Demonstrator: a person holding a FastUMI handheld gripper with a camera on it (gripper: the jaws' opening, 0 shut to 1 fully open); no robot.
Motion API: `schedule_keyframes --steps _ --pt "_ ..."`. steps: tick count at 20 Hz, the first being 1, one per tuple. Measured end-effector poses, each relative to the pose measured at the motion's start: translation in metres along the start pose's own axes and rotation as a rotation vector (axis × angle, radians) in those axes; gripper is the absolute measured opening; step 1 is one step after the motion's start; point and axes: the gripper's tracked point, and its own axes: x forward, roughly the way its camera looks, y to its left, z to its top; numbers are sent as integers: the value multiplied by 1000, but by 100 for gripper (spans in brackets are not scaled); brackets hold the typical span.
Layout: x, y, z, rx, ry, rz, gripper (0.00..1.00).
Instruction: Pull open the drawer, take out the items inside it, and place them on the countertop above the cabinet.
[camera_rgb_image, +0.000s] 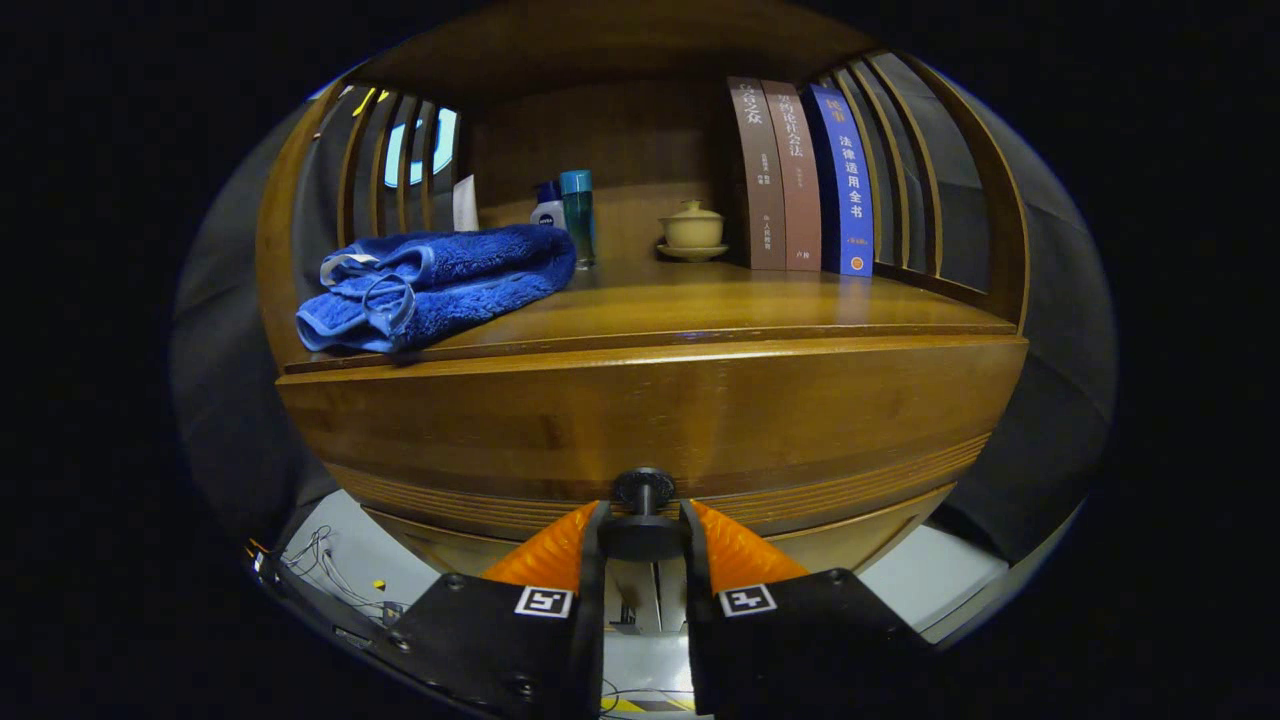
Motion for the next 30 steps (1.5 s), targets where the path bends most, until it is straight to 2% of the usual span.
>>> schedule_keyframes --steps 5,21,30 --pt "-8 -1 -3 -4 15 -9 39" --pt "-132 -9 -56 -9 98 -24 38" --pt "-165 -9 -72 12 116 -21 38"
